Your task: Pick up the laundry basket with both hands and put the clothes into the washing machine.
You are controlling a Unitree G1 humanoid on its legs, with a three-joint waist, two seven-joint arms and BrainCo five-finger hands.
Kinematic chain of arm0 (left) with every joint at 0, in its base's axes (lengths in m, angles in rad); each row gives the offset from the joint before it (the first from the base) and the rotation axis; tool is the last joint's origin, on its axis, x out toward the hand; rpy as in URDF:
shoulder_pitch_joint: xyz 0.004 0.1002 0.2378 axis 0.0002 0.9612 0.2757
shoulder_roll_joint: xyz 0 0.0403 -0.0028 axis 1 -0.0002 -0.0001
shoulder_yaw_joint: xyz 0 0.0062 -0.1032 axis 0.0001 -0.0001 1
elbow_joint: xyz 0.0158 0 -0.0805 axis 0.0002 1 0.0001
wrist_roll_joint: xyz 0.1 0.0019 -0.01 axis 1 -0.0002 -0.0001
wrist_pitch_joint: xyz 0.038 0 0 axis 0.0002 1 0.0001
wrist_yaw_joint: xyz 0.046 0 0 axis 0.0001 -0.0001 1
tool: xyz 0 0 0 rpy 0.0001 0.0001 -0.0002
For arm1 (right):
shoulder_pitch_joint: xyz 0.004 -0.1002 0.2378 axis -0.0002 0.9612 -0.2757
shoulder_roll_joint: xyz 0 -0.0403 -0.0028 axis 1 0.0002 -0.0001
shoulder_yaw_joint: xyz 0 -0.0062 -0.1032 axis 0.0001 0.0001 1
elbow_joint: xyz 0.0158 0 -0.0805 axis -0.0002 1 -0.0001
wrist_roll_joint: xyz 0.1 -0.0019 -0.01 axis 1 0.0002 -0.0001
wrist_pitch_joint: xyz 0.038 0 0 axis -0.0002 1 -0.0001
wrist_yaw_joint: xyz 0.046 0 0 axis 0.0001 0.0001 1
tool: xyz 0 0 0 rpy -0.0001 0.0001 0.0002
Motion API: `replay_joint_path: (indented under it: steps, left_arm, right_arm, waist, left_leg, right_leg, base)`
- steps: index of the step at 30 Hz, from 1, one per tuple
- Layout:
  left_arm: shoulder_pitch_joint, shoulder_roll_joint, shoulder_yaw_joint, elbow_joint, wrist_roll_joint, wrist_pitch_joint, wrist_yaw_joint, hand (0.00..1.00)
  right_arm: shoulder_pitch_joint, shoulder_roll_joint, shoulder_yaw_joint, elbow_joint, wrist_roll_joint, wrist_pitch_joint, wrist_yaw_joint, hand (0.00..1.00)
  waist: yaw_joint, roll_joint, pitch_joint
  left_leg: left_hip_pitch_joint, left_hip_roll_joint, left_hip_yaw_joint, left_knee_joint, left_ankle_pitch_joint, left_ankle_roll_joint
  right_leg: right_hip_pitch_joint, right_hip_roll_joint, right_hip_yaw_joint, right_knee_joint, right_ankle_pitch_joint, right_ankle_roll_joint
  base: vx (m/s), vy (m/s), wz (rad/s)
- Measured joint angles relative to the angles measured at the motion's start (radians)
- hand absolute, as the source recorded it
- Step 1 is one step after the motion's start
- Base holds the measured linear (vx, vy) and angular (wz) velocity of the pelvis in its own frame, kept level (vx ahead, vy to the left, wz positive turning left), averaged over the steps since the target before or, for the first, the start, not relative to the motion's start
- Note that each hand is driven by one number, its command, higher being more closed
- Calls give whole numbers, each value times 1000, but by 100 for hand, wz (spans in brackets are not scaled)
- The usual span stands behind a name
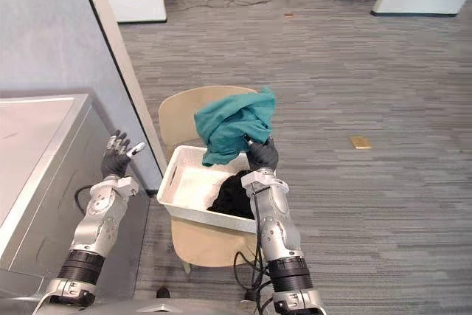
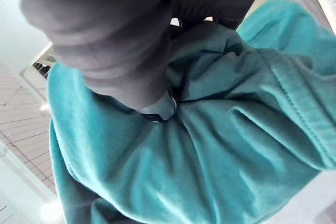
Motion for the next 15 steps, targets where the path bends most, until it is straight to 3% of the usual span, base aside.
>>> replay_joint_path:
  steps: [6, 15]
  left_arm:
    - [-95, 1, -134, 40, -46, 0, -62, 0]
    - [-106, 4, -305, 41, -159, 1, -148, 0]
  right_arm:
    - [14, -30, 71, 0, 0, 26, 38, 100]
    - [44, -62, 124, -2, 7, 30, 79, 100]
  waist:
    - [-31, 6, -6]
    - [-58, 24, -20]
  left_leg:
    - [-3, 4, 17, -6, -4, -3]
    - [-2, 9, 48, -5, -3, -11]
  right_leg:
    - [0, 7, 27, -46, 33, -3]
    - [-20, 13, 60, -46, 48, -5]
  base:
    - [-74, -9, -13]
    - [-5, -5, -10]
